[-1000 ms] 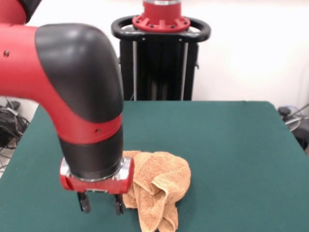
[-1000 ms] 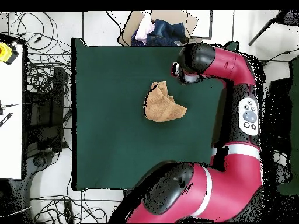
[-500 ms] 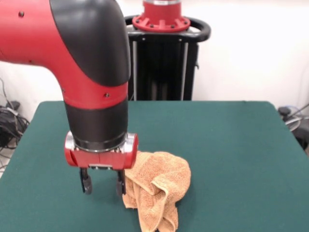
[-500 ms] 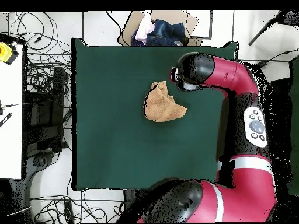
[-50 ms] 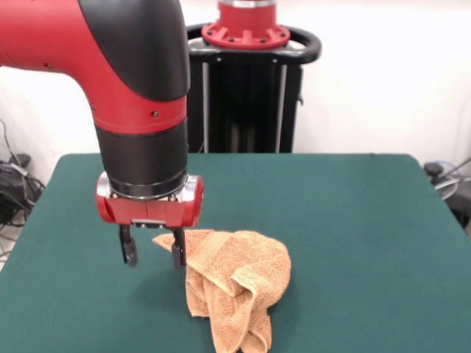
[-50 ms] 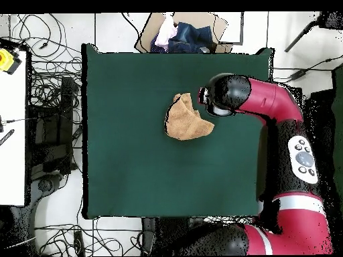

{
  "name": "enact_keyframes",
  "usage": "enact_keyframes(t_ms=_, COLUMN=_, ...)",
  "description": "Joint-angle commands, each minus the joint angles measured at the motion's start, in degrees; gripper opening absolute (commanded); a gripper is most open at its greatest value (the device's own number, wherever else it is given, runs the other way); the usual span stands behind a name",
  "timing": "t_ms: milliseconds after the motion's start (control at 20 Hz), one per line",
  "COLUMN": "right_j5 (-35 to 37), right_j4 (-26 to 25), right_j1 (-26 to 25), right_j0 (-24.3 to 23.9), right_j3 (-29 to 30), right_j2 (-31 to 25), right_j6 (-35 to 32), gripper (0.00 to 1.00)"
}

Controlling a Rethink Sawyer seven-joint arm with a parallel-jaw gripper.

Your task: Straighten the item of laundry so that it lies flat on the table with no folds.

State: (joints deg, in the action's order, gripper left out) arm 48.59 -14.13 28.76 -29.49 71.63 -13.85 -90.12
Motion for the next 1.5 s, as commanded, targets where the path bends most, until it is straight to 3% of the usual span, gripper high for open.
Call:
enact_keyframes(t_ms=50, right_j5=-6.81, right_j4=-0.13, right_j1=2.63, right_j0=-1.17, right_j3=13.66, right_j2=-1.29, right_j6=-3.87, gripper=1.00)
enact_keyframes(t_ms=750, right_j5=-12.08, right_j4=-2.20, right_j1=5.22, right_j0=-1.88, right_j3=16.34, right_j2=-1.69, right_j6=-1.51, gripper=1.00)
enact_keyframes(t_ms=1500, right_j5=1.79, right_j4=-1.61, right_j1=6.66, right_j0=0.26, right_j3=5.97, right_j2=-2.59, right_j6=3.92, gripper=1.00)
